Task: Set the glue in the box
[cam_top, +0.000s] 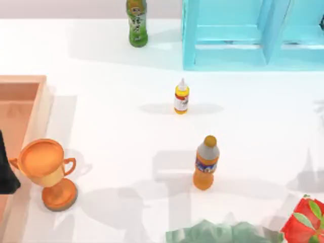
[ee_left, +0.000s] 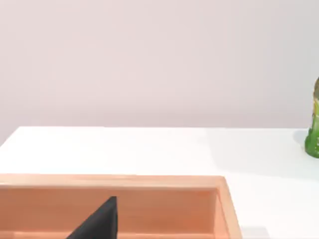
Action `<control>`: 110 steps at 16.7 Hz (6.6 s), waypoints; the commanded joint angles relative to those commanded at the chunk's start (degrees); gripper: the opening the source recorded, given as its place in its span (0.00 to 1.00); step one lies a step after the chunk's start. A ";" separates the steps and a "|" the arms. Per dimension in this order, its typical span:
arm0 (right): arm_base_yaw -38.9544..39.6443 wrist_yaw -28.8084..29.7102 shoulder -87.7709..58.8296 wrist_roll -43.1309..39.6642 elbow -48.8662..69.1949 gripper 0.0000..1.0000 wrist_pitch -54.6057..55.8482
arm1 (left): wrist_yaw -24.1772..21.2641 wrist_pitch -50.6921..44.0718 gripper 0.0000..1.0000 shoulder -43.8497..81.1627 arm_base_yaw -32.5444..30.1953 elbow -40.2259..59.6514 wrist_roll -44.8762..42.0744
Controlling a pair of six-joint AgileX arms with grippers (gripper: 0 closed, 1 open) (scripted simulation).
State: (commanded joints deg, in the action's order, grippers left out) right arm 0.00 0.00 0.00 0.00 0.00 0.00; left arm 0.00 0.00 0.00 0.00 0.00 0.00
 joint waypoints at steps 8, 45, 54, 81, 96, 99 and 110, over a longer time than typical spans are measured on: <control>0.00 0.00 0.00 0.00 0.00 1.00 0.00 | 5.46 -0.23 1.00 12.69 -7.72 8.64 4.13; 0.00 0.00 0.00 0.00 0.00 1.00 0.00 | 32.56 11.94 1.00 132.76 -43.69 78.65 27.06; 0.00 0.00 0.00 0.00 0.00 1.00 0.00 | 32.61 12.13 0.70 134.21 -43.89 80.04 27.10; 0.00 0.00 0.00 0.00 0.00 1.00 0.00 | 34.52 3.43 0.00 125.18 -40.29 86.23 27.84; 0.00 0.00 0.00 0.00 0.00 1.00 0.00 | 25.46 -6.58 0.00 117.93 -34.48 81.13 19.18; 0.00 0.00 0.00 0.00 0.00 1.00 0.00 | 16.28 -7.20 0.00 110.87 -21.85 73.94 10.69; 0.00 0.00 0.00 0.00 0.00 1.00 0.00 | -22.32 -8.95 0.00 70.19 26.70 37.10 -18.48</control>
State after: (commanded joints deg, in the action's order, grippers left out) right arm 0.00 0.00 0.00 0.00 0.00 0.00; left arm -22.32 -8.95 70.19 26.70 37.10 -18.48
